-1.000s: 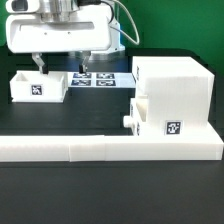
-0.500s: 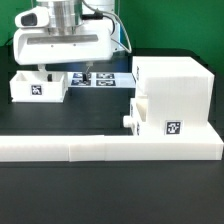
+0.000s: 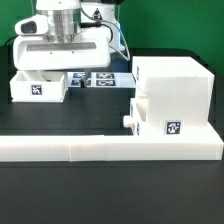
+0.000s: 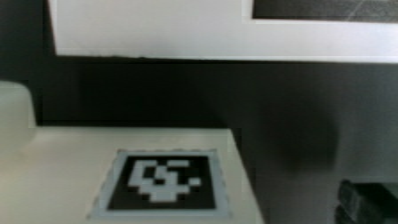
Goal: Assemble drawer
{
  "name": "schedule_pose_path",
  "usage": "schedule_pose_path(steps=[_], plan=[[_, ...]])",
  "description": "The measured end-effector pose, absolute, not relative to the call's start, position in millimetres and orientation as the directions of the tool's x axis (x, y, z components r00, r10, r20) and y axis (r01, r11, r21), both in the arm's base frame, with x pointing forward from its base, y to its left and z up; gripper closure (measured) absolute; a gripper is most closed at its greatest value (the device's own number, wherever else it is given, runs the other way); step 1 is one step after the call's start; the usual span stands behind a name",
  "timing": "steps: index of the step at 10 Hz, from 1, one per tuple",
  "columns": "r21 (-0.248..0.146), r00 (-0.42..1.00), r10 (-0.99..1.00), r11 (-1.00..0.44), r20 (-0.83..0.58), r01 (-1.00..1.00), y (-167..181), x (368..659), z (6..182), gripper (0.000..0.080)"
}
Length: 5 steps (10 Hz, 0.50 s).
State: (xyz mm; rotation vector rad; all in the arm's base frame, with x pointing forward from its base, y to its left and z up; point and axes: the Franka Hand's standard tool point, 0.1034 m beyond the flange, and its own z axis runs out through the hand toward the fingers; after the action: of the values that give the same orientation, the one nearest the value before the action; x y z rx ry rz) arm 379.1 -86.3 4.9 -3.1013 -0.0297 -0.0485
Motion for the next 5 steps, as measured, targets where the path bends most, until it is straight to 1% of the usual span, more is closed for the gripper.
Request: schedule_pose_path(steps=[1,4,5], plan=[[-0.040,0.999,0.020,-0.999,0.032,0.022,-85.4,379.6,4.9,0.0151],[-0.040,0.999,0.021,-0.999,0.032,0.023,-85.4,379.5,4.9,0.0574],[-0.040,0.999,0.021,-0.999,0.032,0.023,-85.4,379.5,4.9,0.0574]])
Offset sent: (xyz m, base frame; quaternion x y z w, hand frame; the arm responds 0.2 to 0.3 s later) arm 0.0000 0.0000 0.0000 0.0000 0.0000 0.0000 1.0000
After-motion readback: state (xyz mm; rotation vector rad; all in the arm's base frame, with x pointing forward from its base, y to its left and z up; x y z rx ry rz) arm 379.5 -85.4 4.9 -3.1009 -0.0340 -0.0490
